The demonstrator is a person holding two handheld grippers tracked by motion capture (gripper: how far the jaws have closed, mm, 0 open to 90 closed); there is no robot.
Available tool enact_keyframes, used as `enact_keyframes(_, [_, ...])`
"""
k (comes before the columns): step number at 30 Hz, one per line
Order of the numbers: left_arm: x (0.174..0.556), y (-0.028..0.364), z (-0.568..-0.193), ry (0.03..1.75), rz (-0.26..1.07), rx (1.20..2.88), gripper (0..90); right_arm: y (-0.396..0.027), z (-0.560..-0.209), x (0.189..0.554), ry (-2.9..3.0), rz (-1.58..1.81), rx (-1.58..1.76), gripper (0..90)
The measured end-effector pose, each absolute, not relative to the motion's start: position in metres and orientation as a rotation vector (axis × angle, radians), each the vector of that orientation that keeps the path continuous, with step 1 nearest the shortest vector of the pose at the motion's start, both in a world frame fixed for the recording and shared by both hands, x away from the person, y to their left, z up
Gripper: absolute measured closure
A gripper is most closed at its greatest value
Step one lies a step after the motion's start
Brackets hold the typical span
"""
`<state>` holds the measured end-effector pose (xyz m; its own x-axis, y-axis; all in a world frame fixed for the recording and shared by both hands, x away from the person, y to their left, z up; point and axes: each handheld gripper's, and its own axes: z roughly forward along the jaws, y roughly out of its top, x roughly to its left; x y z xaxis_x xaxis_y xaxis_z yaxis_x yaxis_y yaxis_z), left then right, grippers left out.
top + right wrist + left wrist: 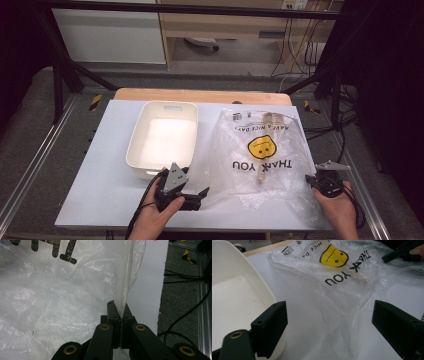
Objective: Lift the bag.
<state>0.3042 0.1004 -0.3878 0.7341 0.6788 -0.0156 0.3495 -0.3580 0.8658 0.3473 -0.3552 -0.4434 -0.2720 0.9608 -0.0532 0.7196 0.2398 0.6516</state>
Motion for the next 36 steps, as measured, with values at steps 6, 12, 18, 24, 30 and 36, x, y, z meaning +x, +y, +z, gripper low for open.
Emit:
enact_keyframes(6, [0.308, 0.088, -0.397, 0.765, 0.418, 2.018, 14.7, -0.356, -0.443, 0.347, 2.068, 0.729, 1.538, 90.0])
enact_keyframes(12, [0.308, 0.081, -0.403, 0.762, 0.412, 2.051, 15.6, -0.356, -0.444, 0.347, 2.07, 0.732, 1.54, 90.0])
enact_keyframes(18, [0.312, 0.072, -0.415, 0.775, 0.393, 2.086, 16.7, -0.356, -0.444, 0.346, 2.069, 0.734, 1.542, 90.0])
enact_keyframes(24, [0.317, 0.063, -0.424, 0.793, 0.393, 2.105, 18.0, -0.356, -0.444, 0.346, 2.07, 0.739, 1.539, 90.0])
enact_keyframes(30, [0.325, 0.055, -0.433, 0.822, 0.376, 2.101, 25.0, -0.357, -0.443, 0.345, 2.071, 0.745, 1.54, 90.0])
enact_keyframes(36, [0.327, 0.05, -0.438, 0.842, 0.349, 2.114, 50.0, -0.356, -0.443, 0.344, 2.071, 0.746, 1.536, 90.0])
